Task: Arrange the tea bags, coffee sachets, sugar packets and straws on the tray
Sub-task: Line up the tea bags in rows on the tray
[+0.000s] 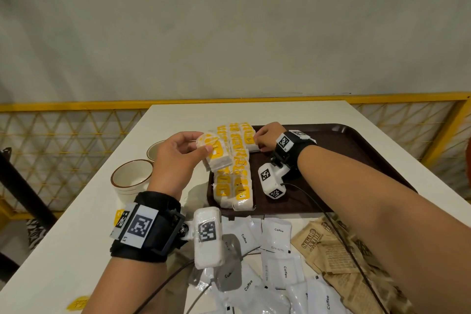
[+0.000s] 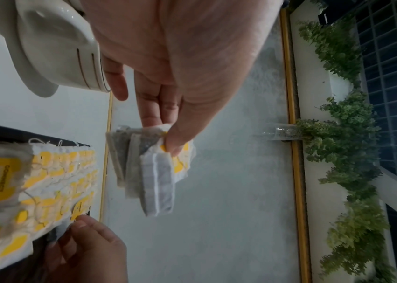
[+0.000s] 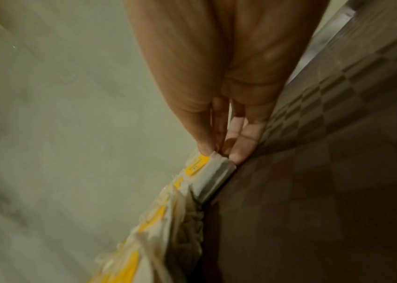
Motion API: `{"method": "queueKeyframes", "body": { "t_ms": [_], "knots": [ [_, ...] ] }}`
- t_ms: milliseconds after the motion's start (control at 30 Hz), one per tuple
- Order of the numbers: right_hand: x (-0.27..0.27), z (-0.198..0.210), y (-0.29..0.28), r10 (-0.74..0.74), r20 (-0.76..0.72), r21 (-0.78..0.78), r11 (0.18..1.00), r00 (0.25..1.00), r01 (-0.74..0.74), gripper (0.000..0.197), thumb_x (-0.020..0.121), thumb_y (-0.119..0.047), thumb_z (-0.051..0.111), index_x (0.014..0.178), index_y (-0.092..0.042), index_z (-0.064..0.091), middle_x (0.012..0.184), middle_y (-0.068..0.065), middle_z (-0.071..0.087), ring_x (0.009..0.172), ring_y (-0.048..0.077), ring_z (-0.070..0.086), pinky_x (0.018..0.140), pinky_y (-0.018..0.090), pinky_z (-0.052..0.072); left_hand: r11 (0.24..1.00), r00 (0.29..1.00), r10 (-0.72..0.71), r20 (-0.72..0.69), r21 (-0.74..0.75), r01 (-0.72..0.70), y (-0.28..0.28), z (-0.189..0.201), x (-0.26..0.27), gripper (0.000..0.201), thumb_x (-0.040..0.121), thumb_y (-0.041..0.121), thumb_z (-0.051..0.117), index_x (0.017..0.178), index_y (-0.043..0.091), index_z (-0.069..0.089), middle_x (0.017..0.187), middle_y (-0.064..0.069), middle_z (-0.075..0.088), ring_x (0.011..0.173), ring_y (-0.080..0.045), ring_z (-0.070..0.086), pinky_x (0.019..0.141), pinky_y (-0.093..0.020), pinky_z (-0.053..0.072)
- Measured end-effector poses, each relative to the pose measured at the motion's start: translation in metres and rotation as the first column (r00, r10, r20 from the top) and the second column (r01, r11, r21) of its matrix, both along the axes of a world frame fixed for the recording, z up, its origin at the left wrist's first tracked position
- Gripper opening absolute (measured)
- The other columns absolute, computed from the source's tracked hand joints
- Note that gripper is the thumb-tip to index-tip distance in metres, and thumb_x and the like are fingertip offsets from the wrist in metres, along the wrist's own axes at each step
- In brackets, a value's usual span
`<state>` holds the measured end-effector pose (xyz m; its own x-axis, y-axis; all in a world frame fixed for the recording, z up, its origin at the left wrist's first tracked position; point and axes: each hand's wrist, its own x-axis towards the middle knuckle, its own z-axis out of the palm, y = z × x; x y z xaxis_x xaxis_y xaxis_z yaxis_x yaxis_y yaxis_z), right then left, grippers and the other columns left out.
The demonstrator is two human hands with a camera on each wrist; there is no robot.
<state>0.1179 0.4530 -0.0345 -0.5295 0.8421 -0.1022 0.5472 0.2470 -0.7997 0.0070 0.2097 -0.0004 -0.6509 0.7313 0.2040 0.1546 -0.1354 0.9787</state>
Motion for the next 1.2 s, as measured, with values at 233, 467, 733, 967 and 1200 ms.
{"method": "queueKeyframes", "body": {
  "t_ms": [233,467,733,967,1200],
  "knots": [
    [0.000,-0.005,0.000,0.077,0.099,0.053,0.995,0.992,-0.083,0.019,0.073,-0.017,0.082,0.081,-0.016,0.065,0.092,0.007,0.068,0.091,0.026,0.069,0.083,0.043,0.058,1.000,1.000,-0.012,-0.001,0.004,0.012,0.002,-0.001,0.000,0.025,0.081,0.005,0.071,0.104,0.013,0.065,0.086,0.000,0.072,0.075,-0.007,0.068,0.070,-0.022,0.050],
    [0.001,0.000,-0.003,0.096,0.141,0.114,0.987,0.985,-0.112,0.004,0.079,-0.013,0.074,0.082,-0.012,0.072,0.085,0.005,0.069,0.089,0.028,0.068,0.083,0.042,0.058,1.000,1.000,-0.011,-0.008,0.005,0.011,0.002,-0.004,-0.002,0.025,0.080,0.005,0.071,0.103,0.013,0.065,0.083,0.003,0.073,0.074,-0.005,0.068,0.070,-0.022,0.049],
    [0.021,0.054,-0.080,0.270,-0.242,0.104,0.962,0.932,-0.252,0.012,0.090,-0.017,0.064,0.095,-0.006,0.069,0.084,0.002,0.066,0.068,0.009,0.059,0.061,0.020,0.049,0.999,0.999,-0.034,0.000,0.009,0.034,0.007,-0.006,-0.001,0.021,0.079,0.004,0.072,0.093,0.017,0.064,0.070,0.010,0.071,0.064,0.002,0.064,0.063,-0.016,0.044],
    [0.046,0.053,-0.118,0.286,-0.406,-0.061,0.939,0.868,-0.338,0.016,0.080,-0.007,0.073,0.091,-0.009,0.061,0.080,0.005,0.065,0.069,0.012,0.063,0.060,0.021,0.051,0.997,0.997,-0.070,-0.020,0.030,0.071,0.019,-0.003,0.021,0.020,0.076,0.001,0.074,0.090,0.012,0.063,0.083,-0.006,0.070,0.074,-0.011,0.065,0.071,-0.024,0.053],
    [0.059,0.043,-0.106,0.141,-0.503,-0.104,0.970,0.853,-0.221,0.020,0.080,0.003,0.071,0.086,-0.013,0.061,0.074,0.004,0.062,0.064,0.012,0.059,0.054,0.019,0.049,0.988,0.980,-0.153,0.126,0.044,0.149,0.035,-0.005,0.034,0.009,0.084,0.000,0.066,0.092,0.005,0.066,0.089,-0.014,0.070,0.077,-0.020,0.067,0.069,-0.031,0.058]
  ]
}}
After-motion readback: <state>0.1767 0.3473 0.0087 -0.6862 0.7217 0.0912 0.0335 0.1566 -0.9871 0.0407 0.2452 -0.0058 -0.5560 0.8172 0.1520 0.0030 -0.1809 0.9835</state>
